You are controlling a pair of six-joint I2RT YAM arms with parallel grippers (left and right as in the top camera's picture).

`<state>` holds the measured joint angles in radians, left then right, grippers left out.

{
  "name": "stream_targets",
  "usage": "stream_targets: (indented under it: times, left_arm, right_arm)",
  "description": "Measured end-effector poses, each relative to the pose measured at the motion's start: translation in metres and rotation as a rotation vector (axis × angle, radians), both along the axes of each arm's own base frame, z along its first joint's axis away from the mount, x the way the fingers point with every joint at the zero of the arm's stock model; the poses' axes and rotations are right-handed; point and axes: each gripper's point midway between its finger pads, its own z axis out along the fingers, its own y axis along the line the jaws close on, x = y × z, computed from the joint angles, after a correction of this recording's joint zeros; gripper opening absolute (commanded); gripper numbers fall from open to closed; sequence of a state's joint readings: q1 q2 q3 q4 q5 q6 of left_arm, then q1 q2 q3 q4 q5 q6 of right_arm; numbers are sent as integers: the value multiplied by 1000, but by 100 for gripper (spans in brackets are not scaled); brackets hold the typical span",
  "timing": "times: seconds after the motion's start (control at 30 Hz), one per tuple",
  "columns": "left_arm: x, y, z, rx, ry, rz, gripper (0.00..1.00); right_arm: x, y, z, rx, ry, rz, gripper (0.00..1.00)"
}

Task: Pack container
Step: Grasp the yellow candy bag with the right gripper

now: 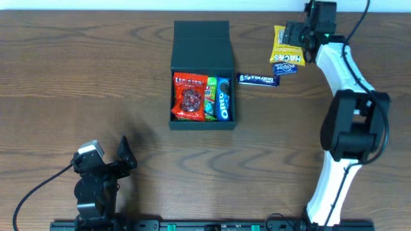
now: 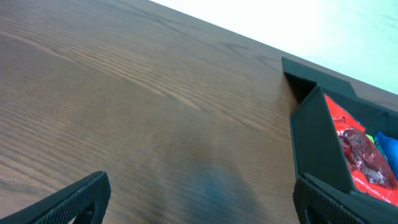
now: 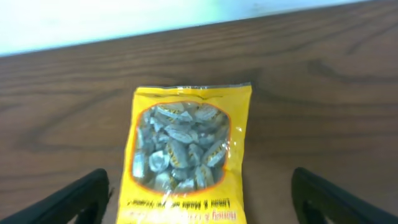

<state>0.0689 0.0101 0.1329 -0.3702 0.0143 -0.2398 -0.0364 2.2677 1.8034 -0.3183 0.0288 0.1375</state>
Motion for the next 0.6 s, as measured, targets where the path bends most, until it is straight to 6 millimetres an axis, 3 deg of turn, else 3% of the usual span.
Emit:
stream_targets:
  times: [0.2, 0.4, 0.47, 0.53, 0.57, 0.6]
  left_arm:
    - [0, 0, 0, 0, 0, 0, 95]
    - [0, 0, 0, 0, 0, 0, 95]
    - [0, 0, 0, 0, 0, 0, 95]
    - [0, 0, 0, 0, 0, 0, 95]
    - [0, 0, 0, 0, 0, 0, 95]
    - [0, 0, 0, 0, 0, 0, 95]
  right_arm:
    - [17, 4, -26, 2, -40, 6, 99]
    - [16, 1, -66, -10, 8, -7, 97]
    - [16, 2, -73, -7, 15, -7, 86]
    - [16, 3, -73, -12, 16, -3, 63]
    - [15, 3, -73, -11, 18, -3, 44]
    - [15, 2, -74, -9, 21, -6, 35]
